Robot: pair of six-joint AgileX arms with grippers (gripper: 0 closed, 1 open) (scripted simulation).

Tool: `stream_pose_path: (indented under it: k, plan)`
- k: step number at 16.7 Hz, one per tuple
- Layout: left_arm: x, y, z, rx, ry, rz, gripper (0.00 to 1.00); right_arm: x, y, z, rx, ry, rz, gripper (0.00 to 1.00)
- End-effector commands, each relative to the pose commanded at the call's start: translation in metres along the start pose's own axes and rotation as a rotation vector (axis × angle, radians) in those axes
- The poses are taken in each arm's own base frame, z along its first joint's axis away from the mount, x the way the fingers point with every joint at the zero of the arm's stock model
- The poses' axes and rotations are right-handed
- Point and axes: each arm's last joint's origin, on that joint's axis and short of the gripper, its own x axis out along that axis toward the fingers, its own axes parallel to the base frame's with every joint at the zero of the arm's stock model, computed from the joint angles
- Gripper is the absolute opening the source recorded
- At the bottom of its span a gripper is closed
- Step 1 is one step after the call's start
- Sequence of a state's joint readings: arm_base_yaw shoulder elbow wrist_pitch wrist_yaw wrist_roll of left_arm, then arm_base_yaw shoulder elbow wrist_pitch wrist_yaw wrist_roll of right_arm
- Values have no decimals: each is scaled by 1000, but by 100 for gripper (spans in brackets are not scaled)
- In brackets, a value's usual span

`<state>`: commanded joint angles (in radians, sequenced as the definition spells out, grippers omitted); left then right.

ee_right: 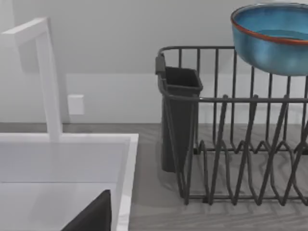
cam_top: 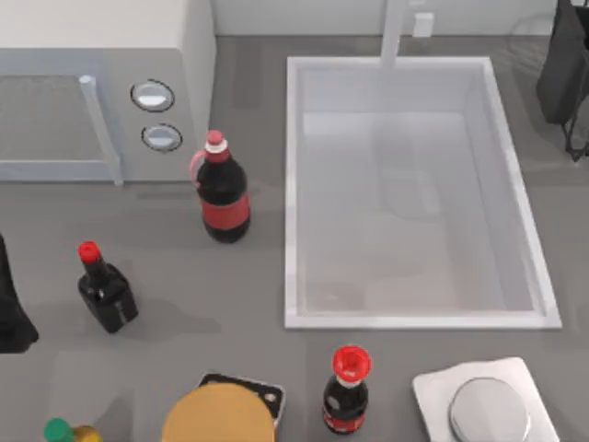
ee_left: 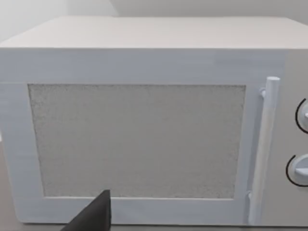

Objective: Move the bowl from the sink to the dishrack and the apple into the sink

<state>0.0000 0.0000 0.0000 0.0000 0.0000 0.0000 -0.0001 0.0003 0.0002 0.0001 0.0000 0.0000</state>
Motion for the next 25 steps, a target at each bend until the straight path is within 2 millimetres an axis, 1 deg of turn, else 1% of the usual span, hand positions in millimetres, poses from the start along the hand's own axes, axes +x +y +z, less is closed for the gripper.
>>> stream_pose_path:
  k: [3, 5, 7, 9, 11, 14, 16, 19, 22, 25]
  plan:
    - [0, 0, 0, 0, 0, 0, 100, 0, -1, 5, -8, 32, -5, 100]
    - [0, 0, 0, 0, 0, 0, 100, 2, -2, 14, -25, 109, -18, 100]
    - [0, 0, 0, 0, 0, 0, 100, 6, -5, 25, -46, 235, -39, 100]
    - [0, 0, 0, 0, 0, 0, 100, 15, -10, 35, -66, 402, -62, 100]
    - [0, 0, 0, 0, 0, 0, 100, 28, -16, 43, -81, 595, -81, 100]
    - [0, 0, 0, 0, 0, 0, 100, 54, -28, 51, -84, 901, -90, 100]
    - [0, 0, 0, 0, 0, 0, 100, 73, -38, 53, -74, 1093, -81, 100]
    - [0, 0, 0, 0, 0, 0, 100, 99, -54, 49, -44, 1336, -53, 100]
    - [0, 0, 0, 0, 0, 0, 100, 118, -67, 43, -11, 1501, -22, 100]
    - [0, 0, 0, 0, 0, 0, 100, 125, -73, 40, 7, 1569, -8, 100]
